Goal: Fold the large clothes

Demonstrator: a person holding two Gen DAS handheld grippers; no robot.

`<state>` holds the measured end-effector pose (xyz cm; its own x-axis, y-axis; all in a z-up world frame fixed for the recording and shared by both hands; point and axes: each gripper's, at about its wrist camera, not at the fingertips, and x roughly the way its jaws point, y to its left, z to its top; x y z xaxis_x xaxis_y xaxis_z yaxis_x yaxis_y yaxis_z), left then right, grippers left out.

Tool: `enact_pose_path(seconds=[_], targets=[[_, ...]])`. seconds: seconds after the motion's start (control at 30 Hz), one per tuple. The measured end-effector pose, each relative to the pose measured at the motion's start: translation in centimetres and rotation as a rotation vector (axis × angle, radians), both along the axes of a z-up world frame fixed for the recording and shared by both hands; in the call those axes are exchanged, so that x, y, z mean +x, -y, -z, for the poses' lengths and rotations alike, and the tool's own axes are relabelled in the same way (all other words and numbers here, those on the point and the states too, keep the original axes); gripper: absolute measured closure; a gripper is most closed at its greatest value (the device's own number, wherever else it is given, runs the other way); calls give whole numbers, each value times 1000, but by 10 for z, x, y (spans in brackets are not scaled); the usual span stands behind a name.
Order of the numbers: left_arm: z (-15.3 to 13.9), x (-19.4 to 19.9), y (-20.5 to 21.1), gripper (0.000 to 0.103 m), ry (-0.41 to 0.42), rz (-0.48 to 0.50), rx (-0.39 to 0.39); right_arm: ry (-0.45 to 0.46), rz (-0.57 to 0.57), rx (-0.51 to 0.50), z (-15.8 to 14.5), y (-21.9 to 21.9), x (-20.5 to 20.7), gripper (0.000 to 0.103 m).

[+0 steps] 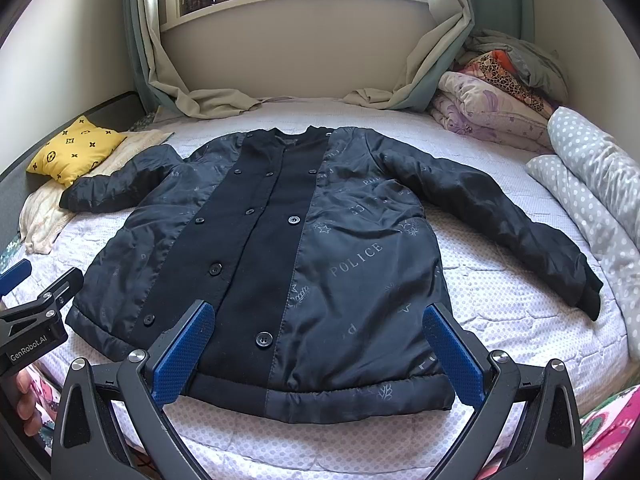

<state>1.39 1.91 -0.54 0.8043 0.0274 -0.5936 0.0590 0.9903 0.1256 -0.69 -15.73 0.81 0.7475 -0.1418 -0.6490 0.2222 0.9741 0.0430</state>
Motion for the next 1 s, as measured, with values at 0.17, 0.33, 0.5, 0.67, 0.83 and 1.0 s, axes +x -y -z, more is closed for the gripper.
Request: enact_pose_path(seconds=[0.17,0.33,0.5,0.67,0.83,1.0], targets=[[0,0,0,0,-1,0,1,-2,0,-3,0,0,0,0],[2,0,0,0,-3,2,1,-3,1,-3,1,0,0,0],[2,0,1,0,-3,1,3,-3,2,-3,1,0,-1,0],[2,0,2,0,-4,2,3,-3,1,-2,1,1,0,0],[2,0,3,0,-3,0,5,-7,2,0,1,1,-1,0],[1,0,4,0,-3,1,3,-10,1,2,2,2,-1,0]])
